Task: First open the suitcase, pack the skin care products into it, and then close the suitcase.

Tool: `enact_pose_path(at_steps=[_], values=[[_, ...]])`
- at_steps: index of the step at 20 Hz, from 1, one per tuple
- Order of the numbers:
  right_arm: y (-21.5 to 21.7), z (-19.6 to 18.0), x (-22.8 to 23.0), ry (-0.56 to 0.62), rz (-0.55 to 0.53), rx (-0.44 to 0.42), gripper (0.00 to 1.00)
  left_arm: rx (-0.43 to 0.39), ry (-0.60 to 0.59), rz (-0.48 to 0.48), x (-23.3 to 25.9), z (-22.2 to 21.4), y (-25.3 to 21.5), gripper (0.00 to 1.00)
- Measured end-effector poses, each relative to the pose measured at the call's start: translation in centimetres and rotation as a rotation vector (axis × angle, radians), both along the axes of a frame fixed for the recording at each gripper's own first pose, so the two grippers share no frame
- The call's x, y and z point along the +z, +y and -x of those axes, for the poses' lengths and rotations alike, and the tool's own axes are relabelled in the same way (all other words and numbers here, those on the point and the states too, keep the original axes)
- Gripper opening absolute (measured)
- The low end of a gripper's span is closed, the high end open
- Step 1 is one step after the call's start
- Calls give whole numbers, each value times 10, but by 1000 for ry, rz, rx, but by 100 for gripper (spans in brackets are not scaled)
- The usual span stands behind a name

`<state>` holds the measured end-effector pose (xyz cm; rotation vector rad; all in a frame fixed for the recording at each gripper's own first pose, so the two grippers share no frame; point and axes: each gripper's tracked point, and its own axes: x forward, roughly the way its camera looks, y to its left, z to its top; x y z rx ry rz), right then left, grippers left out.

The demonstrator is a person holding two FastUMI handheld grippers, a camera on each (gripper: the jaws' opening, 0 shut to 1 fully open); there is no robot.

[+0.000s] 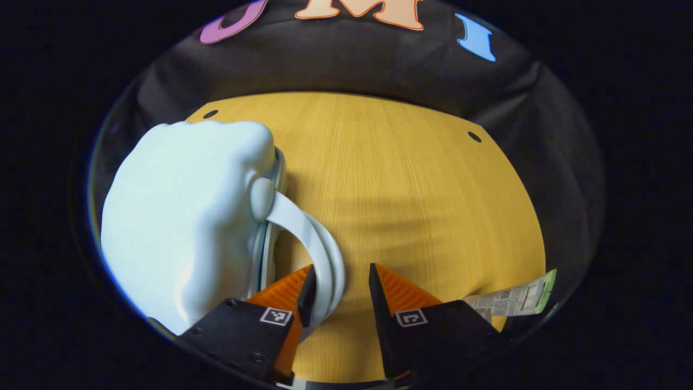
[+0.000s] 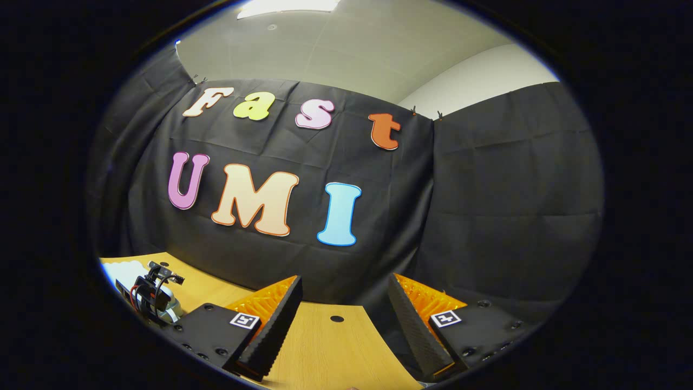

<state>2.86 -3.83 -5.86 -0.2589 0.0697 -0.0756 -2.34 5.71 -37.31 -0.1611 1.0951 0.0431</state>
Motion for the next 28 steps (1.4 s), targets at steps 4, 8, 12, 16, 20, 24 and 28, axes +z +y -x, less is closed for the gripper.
enact_pose_path(at_steps=[4,8,12,16,20,24,28], values=[[-2,5,-8,5,-20,10,98,-24,-3,-45,5,1,7,11],[-8,7,-14,13,-70,25,98,-72,-21,-92,19,-2,4,1],[-8,7,-27,33,-121,83,98,-60,-39,-92,48,-3,9,0],[3,9,-41,57,-200,169,99,-70,-111,-197,100,-5,22,0],[22,13,-40,54,-227,176,99,-65,-183,-194,142,-6,31,0],[61,17,-34,37,-218,172,98,-47,-270,-113,184,-6,67,0],[92,23,-37,48,-231,153,99,-67,-314,-120,214,-10,115,0]])
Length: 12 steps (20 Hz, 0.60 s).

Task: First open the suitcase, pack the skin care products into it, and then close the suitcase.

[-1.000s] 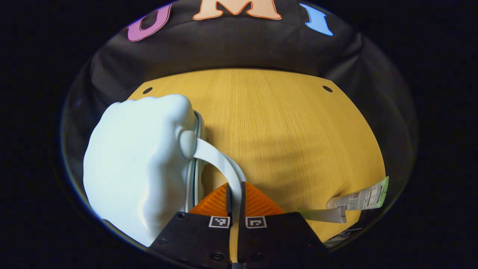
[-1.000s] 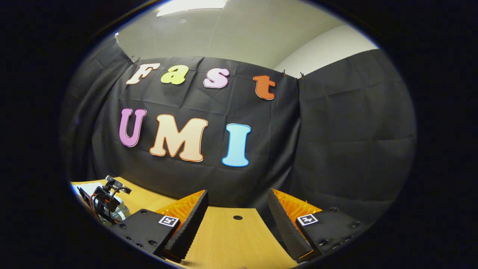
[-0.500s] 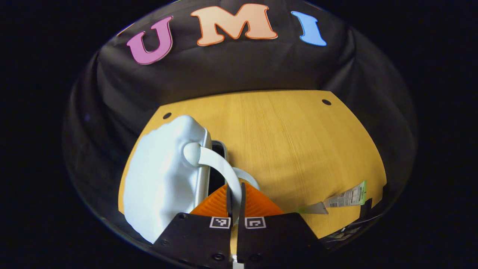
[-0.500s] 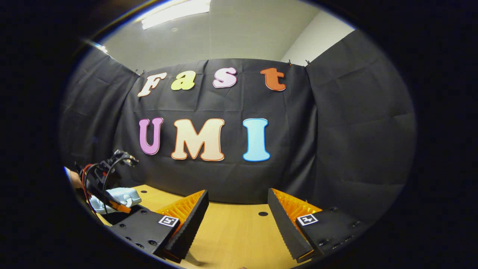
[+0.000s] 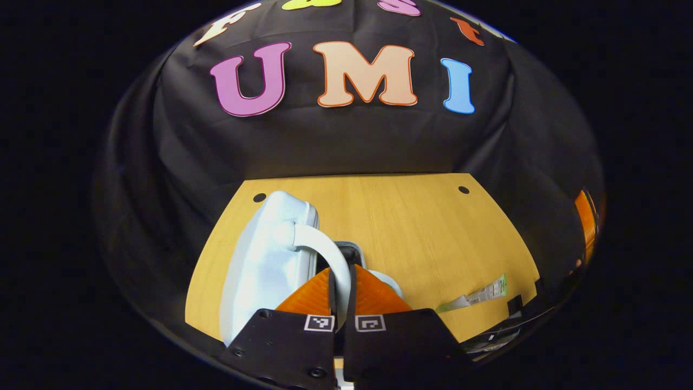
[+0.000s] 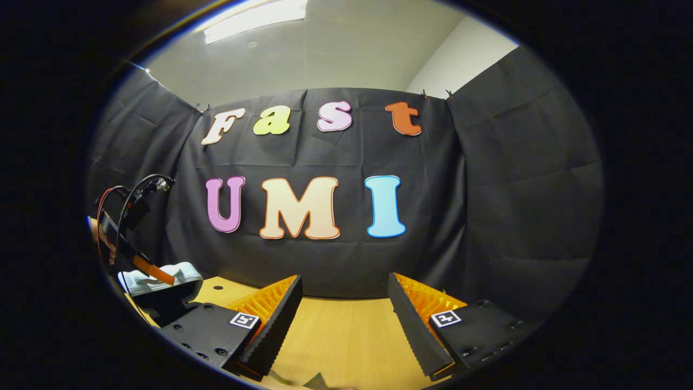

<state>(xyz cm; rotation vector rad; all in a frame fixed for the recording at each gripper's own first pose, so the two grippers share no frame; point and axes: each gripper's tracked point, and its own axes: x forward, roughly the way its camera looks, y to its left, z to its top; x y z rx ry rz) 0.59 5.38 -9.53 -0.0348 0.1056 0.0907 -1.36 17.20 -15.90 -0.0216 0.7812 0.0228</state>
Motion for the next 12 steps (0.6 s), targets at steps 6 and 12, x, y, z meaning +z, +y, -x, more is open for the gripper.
enact_pose_path(at_steps=[6,12], values=[[35,6,-13,16,23,-9,98,41,-83,-48,32,-7,72,0],[75,11,-28,28,36,-49,98,43,-103,-127,38,-3,152,0]])
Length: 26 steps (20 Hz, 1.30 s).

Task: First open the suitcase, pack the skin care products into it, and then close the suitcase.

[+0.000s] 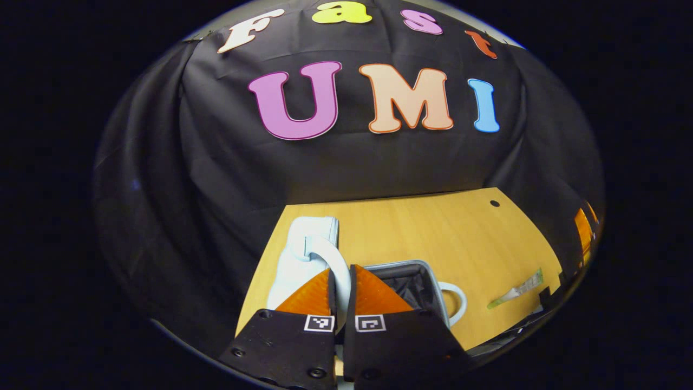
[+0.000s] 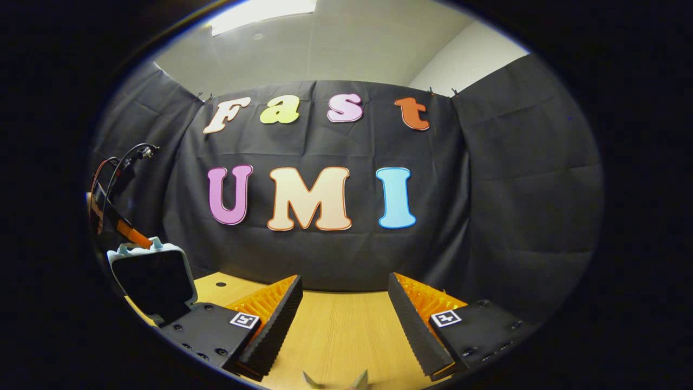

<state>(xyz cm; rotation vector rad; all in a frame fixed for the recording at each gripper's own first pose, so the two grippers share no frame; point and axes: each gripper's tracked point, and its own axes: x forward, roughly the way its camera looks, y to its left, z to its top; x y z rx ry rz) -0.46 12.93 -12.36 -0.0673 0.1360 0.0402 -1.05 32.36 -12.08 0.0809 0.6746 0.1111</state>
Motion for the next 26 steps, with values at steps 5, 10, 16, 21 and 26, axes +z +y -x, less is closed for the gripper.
enact_pose_path(at_steps=[5,10,16,21,26], values=[[34,12,2,-16,22,-38,98,59,-31,-11,1,3,77,0],[59,12,22,-52,95,-40,98,91,-40,-31,-13,9,145,0],[86,9,39,-96,133,-10,98,192,17,42,-64,28,210,0],[90,11,32,-73,150,-18,98,260,52,29,-106,30,247,0],[80,14,28,-60,177,-46,100,303,76,-12,-146,43,264,0]])
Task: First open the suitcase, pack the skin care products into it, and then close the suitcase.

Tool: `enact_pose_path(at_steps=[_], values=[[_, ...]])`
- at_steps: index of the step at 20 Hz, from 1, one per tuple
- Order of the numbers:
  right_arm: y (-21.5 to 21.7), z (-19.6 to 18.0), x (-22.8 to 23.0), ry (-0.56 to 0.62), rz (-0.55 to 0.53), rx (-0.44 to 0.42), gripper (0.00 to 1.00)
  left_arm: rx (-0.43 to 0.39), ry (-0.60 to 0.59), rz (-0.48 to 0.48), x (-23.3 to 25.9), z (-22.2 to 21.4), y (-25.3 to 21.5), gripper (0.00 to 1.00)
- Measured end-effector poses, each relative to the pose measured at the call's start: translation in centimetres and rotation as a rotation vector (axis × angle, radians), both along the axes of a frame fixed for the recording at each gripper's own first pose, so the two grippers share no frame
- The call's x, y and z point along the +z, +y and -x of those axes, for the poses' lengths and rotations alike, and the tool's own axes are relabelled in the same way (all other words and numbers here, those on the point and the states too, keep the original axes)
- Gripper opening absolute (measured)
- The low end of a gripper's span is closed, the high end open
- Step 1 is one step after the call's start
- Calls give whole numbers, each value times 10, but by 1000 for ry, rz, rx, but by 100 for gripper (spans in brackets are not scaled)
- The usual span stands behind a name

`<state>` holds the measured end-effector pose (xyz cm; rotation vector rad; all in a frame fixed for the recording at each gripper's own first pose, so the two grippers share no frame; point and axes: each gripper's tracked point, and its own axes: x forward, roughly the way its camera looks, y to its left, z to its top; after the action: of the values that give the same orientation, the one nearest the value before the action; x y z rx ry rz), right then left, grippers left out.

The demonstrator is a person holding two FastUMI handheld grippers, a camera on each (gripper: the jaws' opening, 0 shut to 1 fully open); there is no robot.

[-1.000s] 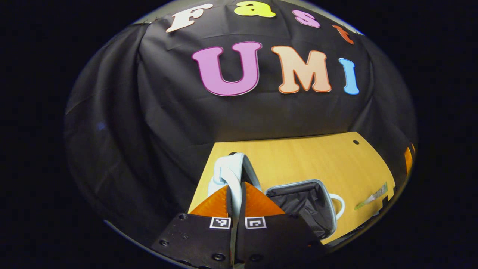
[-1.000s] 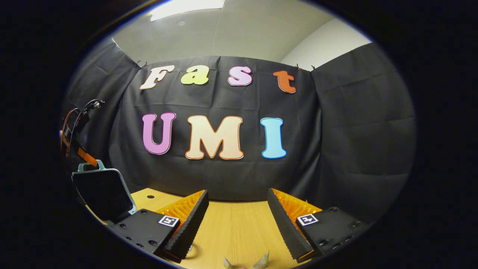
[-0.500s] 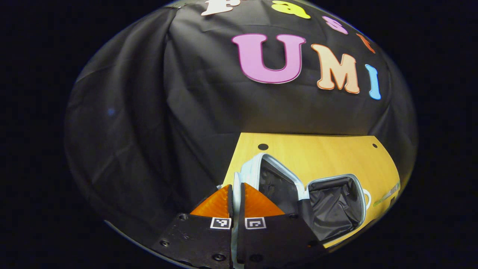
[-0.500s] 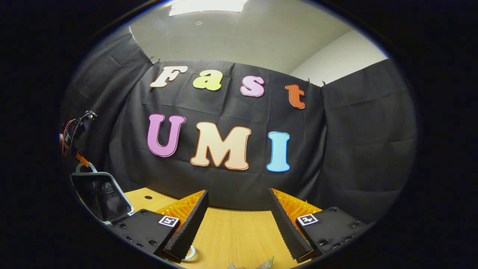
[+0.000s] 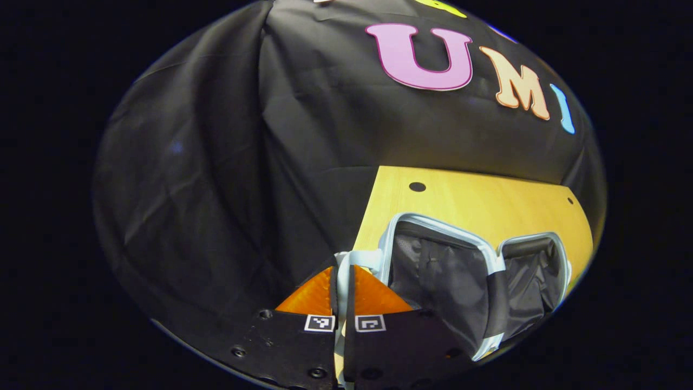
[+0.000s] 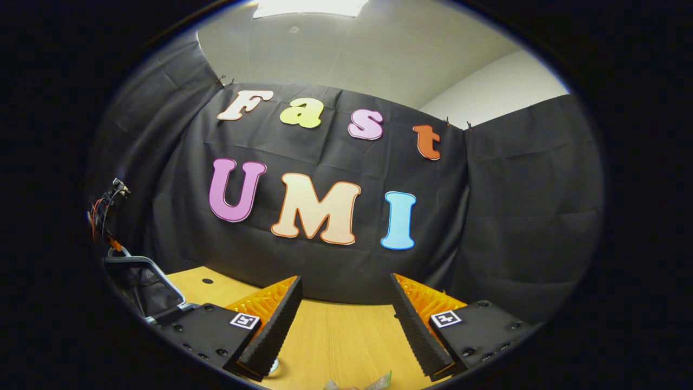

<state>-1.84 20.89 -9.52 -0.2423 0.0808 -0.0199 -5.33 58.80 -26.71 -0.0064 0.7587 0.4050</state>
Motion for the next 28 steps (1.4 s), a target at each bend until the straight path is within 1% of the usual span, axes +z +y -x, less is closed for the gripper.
enact_pose_path(at_steps=[2,3,4,5,6,8,10,11,12,13,14,15,16,18,19,22,23,24,26,27,28], values=[[-3,1,-1,14,9,-15,100,71,-5,21,-17,2,11,2],[-2,2,3,3,18,-16,98,125,-6,25,-20,6,18,7],[-1,2,9,-13,29,-13,98,162,-43,26,-20,7,24,10],[-1,2,14,-26,36,-6,98,191,-72,29,-16,9,29,17],[1,1,17,-35,35,1,98,198,-106,44,-7,7,25,22],[-4,1,19,-41,15,-5,100,209,-183,28,13,3,21,57],[-10,0,21,-41,-30,-11,100,189,-277,-13,45,-2,6,92],[-13,-1,23,-42,-50,-11,98,176,-324,-31,61,-6,-5,91],[-14,-3,25,-45,-63,-5,100,164,-378,-40,79,-11,-17,90],[-17,-5,27,-49,-70,-1,98,149,-417,-39,96,-16,-32,96],[-19,-6,29,-53,-75,6,98,133,-436,-37,106,-19,-47,99],[-22,-8,29,-52,-82,13,98,124,-450,-41,115,-21,-60,97],[-26,-9,29,-48,-90,18,100,105,-467,-47,123,-28,-75,96],[-35,-14,28,-38,-115,29,98,65,-518,-70,147,-37,-109,94],[-42,-16,28,-33,-129,32,100,39,-538,-81,158,-42,-129,94],[-65,-23,33,-32,-153,47,99,-20,-580,-85,180,-50,-187,96],[-76,-26,33,-33,-159,45,98,-42,-595,-79,188,-57,-209,94],[-87,-27,34,-32,-168,45,98,-63,-606,-68,193,-62,-232,94],[-107,-28,32,-28,-185,48,98,-100,-629,-40,201,-70,-275,94],[-116,-28,30,-24,-191,56,98,-122,-643,-37,200,-65,-289,94],[-125,-29,30,-20,-190,61,98,-134,-658,-41,204,-69,-307,95]])
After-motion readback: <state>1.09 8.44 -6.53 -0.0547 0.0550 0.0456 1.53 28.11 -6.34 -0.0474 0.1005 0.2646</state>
